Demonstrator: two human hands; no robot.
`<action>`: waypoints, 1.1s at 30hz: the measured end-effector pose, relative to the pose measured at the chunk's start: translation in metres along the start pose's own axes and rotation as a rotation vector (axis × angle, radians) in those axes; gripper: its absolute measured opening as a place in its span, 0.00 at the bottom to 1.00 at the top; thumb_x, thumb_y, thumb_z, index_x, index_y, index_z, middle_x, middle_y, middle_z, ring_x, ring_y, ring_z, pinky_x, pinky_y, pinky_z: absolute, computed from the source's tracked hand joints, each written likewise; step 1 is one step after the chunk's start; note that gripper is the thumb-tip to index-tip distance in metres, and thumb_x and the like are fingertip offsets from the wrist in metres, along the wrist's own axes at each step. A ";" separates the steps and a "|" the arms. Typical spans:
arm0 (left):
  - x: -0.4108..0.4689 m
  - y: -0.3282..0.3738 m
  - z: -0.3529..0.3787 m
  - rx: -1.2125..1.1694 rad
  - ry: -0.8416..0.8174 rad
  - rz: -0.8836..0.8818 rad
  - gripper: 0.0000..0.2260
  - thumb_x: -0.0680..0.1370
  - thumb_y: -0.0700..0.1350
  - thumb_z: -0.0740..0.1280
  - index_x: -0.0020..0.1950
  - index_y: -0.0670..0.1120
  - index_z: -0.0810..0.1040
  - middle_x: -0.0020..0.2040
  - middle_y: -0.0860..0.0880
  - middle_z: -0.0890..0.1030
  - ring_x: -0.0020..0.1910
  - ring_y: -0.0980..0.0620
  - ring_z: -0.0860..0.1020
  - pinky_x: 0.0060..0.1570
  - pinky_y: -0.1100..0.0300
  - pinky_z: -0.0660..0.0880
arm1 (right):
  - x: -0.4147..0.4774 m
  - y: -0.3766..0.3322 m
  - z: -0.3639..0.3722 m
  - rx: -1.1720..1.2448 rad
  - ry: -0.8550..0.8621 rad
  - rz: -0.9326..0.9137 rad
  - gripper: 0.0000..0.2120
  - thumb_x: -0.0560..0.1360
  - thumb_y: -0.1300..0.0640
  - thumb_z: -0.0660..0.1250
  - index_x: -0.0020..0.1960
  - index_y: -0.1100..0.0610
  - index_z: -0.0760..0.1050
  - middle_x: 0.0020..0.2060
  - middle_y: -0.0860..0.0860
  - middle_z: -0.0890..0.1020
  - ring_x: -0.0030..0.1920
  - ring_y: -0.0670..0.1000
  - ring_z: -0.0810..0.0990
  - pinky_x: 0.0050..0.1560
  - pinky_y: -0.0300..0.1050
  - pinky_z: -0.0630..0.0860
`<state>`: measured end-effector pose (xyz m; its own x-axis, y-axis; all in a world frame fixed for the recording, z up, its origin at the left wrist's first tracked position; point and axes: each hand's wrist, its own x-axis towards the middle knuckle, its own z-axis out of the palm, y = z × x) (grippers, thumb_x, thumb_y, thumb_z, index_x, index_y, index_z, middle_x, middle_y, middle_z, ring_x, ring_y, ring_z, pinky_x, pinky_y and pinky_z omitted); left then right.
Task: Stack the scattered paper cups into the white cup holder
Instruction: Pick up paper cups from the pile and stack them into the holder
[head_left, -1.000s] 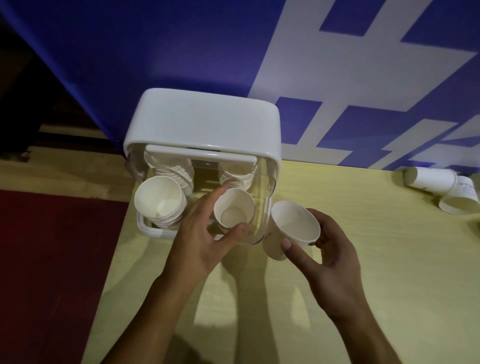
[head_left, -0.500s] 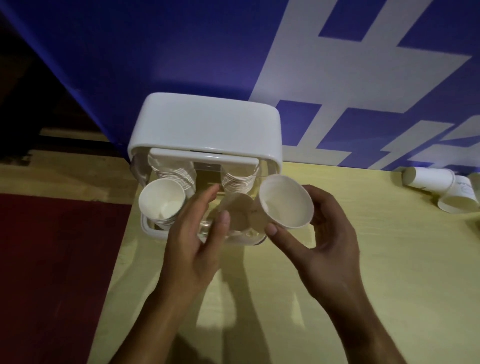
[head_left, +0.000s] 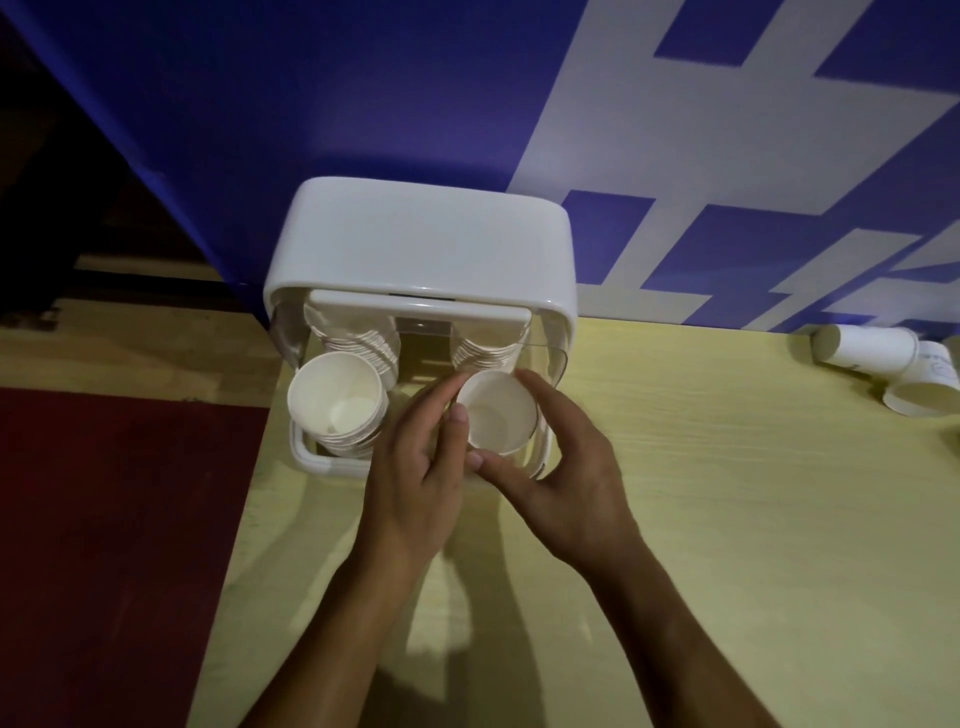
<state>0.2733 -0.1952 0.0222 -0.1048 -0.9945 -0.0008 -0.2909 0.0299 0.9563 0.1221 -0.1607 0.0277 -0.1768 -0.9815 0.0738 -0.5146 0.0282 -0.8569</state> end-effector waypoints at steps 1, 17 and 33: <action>0.000 -0.004 0.001 0.021 -0.001 -0.011 0.15 0.86 0.48 0.60 0.71 0.55 0.78 0.64 0.65 0.79 0.63 0.70 0.76 0.57 0.76 0.70 | 0.000 0.002 0.001 -0.003 -0.010 0.006 0.36 0.70 0.43 0.80 0.74 0.51 0.73 0.65 0.38 0.78 0.66 0.30 0.73 0.64 0.26 0.67; -0.005 -0.004 -0.008 0.071 -0.006 -0.043 0.16 0.86 0.52 0.61 0.73 0.57 0.76 0.67 0.62 0.79 0.67 0.67 0.75 0.62 0.69 0.74 | -0.007 0.004 -0.001 -0.051 0.014 0.085 0.36 0.74 0.38 0.74 0.78 0.50 0.70 0.68 0.39 0.76 0.68 0.31 0.71 0.66 0.27 0.67; -0.011 0.102 0.288 0.197 -0.462 0.322 0.16 0.82 0.54 0.65 0.68 0.52 0.78 0.65 0.59 0.79 0.61 0.60 0.77 0.59 0.58 0.78 | -0.112 0.148 -0.262 0.096 0.591 0.645 0.14 0.79 0.55 0.73 0.64 0.52 0.82 0.48 0.42 0.87 0.51 0.38 0.85 0.55 0.34 0.80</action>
<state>-0.0295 -0.1525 0.0354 -0.6070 -0.7869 0.1111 -0.3424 0.3851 0.8570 -0.1543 0.0035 0.0258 -0.8279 -0.5201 -0.2099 -0.0965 0.5008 -0.8602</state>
